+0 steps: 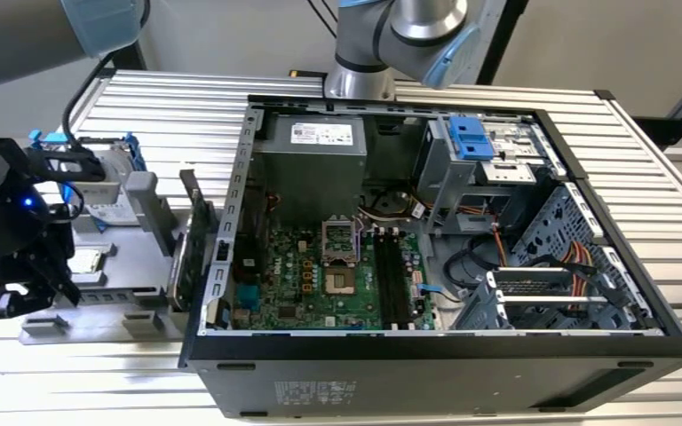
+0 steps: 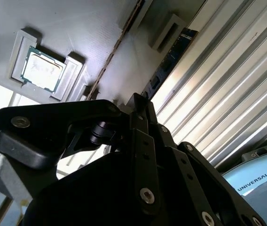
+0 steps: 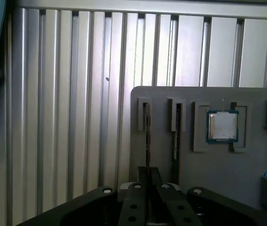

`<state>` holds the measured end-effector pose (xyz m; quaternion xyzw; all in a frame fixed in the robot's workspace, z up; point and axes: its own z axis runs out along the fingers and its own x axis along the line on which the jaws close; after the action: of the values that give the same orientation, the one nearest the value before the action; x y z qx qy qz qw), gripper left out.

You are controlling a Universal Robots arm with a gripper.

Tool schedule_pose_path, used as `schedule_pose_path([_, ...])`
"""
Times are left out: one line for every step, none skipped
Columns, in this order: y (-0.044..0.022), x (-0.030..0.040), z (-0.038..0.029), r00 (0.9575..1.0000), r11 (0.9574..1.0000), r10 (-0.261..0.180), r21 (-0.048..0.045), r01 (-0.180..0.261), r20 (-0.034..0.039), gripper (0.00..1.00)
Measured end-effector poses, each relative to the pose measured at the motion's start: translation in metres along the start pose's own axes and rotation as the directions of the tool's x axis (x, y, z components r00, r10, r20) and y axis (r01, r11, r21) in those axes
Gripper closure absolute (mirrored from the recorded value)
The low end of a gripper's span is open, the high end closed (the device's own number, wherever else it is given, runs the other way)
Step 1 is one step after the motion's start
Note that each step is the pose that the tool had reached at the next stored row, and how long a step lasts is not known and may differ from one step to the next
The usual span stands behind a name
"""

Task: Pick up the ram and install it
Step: 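Pick up the ram and move it above insertion slot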

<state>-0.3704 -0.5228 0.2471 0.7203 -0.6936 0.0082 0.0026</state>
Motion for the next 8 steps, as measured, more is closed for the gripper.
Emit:
schedule_pose_path([0.0, 0.0, 0.0, 1.0, 1.0, 0.0, 0.0, 0.0, 0.0, 1.0])
schedule_pose_path([0.0, 0.0, -0.0001, 1.0, 1.0, 0.0, 0.0, 0.0, -0.0001, 1.0])
schedule_pose_path([0.0, 0.0, -0.0001, 1.0, 1.0, 0.0, 0.0, 0.0, -0.0001, 1.0])
schedule_pose_path([0.0, 0.0, -0.0001, 1.0, 1.0, 0.0, 0.0, 0.0, -0.0001, 1.0])
schedule_pose_path([0.0, 0.0, -0.0005, 1.0, 1.0, 0.0, -0.0002, 0.0, -0.0002, 1.0])
schedule_pose_path([0.0, 0.0, -0.0014, 1.0, 1.0, 0.0, -0.0004, 0.0, 0.0, 1.0])
schedule_pose_path([0.0, 0.0, -0.0024, 1.0, 1.0, 0.001, -0.0001, -0.001, 0.0012, 1.0])
schedule_pose_path([0.0, 0.0, -0.0037, 1.0, 1.0, 0.001, 0.0, -0.001, 0.0016, 1.0])
